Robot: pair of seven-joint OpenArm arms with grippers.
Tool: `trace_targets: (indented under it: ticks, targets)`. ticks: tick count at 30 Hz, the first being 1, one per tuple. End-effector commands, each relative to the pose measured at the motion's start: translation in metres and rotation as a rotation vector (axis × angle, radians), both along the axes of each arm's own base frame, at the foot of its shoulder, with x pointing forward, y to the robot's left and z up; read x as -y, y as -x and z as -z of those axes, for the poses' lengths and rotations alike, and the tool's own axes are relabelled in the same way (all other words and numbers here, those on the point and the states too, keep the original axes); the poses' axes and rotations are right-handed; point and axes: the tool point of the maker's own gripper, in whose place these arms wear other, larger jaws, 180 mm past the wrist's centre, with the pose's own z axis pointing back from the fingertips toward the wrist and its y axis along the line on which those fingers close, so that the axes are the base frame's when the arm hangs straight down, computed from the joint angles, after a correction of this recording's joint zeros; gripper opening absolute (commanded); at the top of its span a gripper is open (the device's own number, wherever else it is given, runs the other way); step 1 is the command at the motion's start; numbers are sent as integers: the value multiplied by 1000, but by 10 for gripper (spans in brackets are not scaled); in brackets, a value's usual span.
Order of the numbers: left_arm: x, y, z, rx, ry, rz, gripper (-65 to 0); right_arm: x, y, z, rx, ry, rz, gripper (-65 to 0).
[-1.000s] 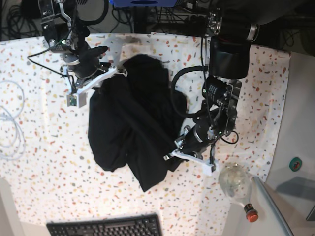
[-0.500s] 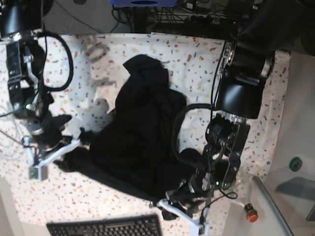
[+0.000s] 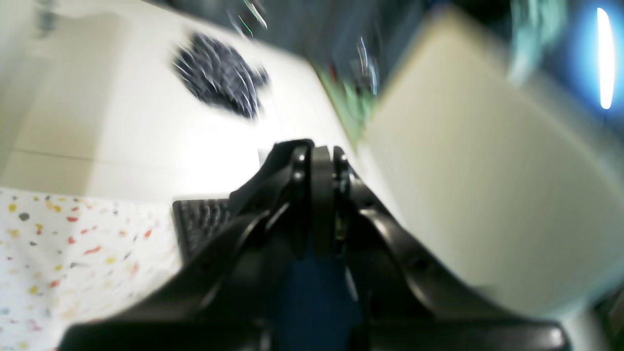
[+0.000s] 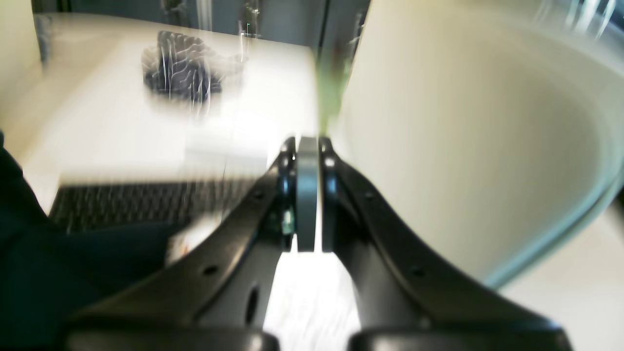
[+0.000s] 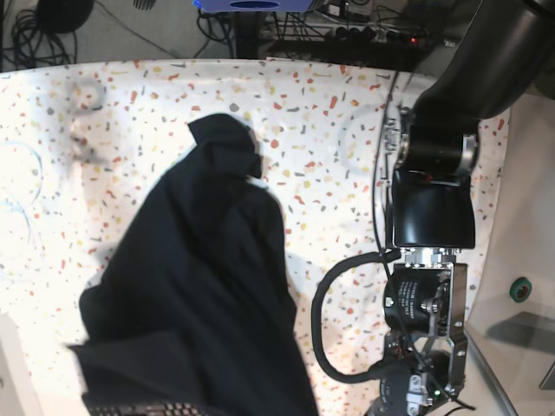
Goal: Layout the t-shirt on the table in an organized manner, then fold the t-shirt properly
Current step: 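Lift the t-shirt with both grippers and shake it open, then lower the t-shirt onto the table and release with both grippers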
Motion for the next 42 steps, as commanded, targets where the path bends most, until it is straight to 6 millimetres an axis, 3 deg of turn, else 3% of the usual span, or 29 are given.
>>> trace_targets:
  ticks: [1, 3, 4, 7, 10, 13, 16, 18, 24, 26, 28, 32, 34, 42]
  targets:
    - [5, 5, -42, 105, 60, 25, -650, 8, 6, -26, 71, 26, 14, -650]
    - [11, 12, -32, 84, 62, 56, -650, 17, 13, -22, 66, 23, 36, -650]
    - [16, 16, -16, 44, 36, 79, -650, 20, 17, -5, 28, 19, 44, -650]
    - [32, 44, 45, -97, -18, 150, -650, 8, 25, 55, -93, -43, 29, -650]
    - [41, 95, 115, -225, -38, 186, -650, -14, 42, 121, -206, -177, 23, -650]
    - [23, 144, 174, -353, -65, 171, -650, -53, 63, 186, -341, -293, -29, -650]
    - [-18, 190, 222, -478, -109, 106, -650, -115, 85, 240, -475, -377, -164, -650]
    - [-51, 215, 242, -543, -136, 44, -650, -148, 97, 268, -549, -426, -226, -650]
    - [-144, 276, 274, -690, -215, -141, -650, -218, 121, 310, -701, -450, -370, -650]
    - [-176, 294, 280, -730, -223, -223, -650, -234, 124, 322, -741, -445, -407, -650]
    - [-195, 308, 288, -769, -219, -273, -650, -241, 123, 334, -777, -439, -420, -650]
    - [-200, 324, 302, -821, -215, -286, -650, -245, 118, 361, -851, -441, -405, -650]
    - [-198, 326, 303, -826, -214, -279, -650, -233, 118, 373, -894, -449, -363, -650]
    - [-189, 320, 302, -812, -184, -278, -650, -187, 112, 377, -913, -493, -233, -650]
